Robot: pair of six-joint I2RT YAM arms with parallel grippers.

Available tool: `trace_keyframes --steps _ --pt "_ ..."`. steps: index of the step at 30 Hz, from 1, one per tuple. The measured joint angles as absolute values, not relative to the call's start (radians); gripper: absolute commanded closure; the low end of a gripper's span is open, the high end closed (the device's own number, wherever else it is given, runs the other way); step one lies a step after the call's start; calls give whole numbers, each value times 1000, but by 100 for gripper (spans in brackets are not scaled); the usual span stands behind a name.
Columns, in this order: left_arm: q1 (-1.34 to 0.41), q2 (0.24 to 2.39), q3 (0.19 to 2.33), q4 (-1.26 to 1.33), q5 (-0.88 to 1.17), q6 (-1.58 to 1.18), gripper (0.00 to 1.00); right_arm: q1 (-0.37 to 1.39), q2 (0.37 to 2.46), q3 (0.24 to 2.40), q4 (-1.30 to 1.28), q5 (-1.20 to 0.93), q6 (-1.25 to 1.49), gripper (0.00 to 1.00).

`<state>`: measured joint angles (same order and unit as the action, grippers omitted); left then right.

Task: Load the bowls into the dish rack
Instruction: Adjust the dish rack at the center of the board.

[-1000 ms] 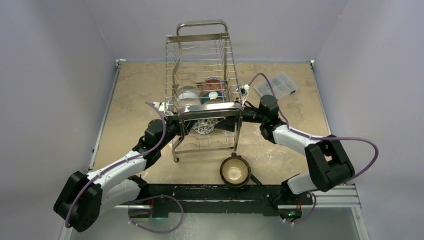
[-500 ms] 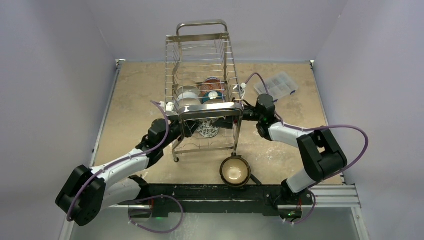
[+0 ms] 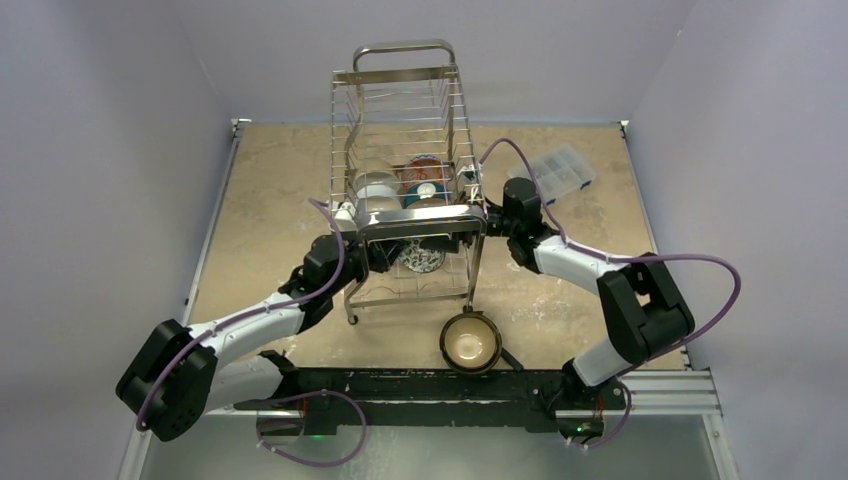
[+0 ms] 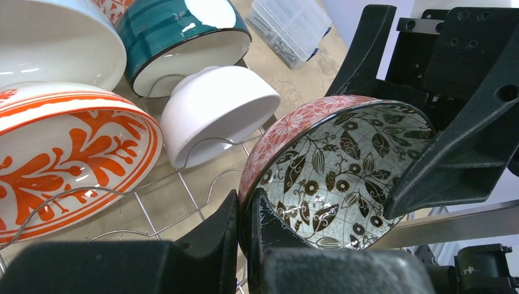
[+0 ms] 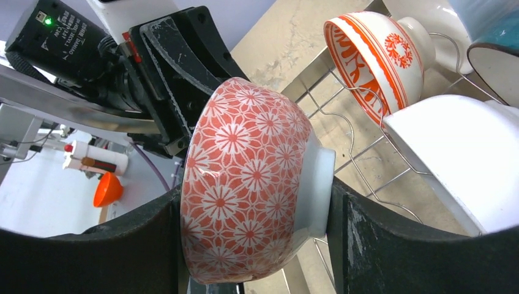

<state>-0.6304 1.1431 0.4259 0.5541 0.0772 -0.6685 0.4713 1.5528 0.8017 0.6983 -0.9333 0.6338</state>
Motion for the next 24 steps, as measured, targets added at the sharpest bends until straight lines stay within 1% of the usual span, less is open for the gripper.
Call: trace_keyframes --steps 1,3,6,9,11,15,17,24 --pt "-631 1143 426 554 73 -669 97 472 1551 810 677 -932 620 100" --pt "-632 1139 426 550 65 -669 80 476 1544 826 632 -926 590 100" --pt "-637 1121 426 542 47 -667 60 481 1527 840 563 -915 539 100" --pt "-640 1083 429 530 24 -669 47 484 1509 843 485 -897 483 100" --pt "-645 1052 432 505 2 -669 33 484 1502 844 442 -879 449 100" --pt "-649 988 440 405 -56 -670 17 484 1488 850 364 -828 386 100" --pt "-649 955 455 315 -102 -677 12 484 1470 850 331 -792 356 100" --pt "-648 857 518 -62 -278 -738 11 483 1418 850 274 -716 275 100"
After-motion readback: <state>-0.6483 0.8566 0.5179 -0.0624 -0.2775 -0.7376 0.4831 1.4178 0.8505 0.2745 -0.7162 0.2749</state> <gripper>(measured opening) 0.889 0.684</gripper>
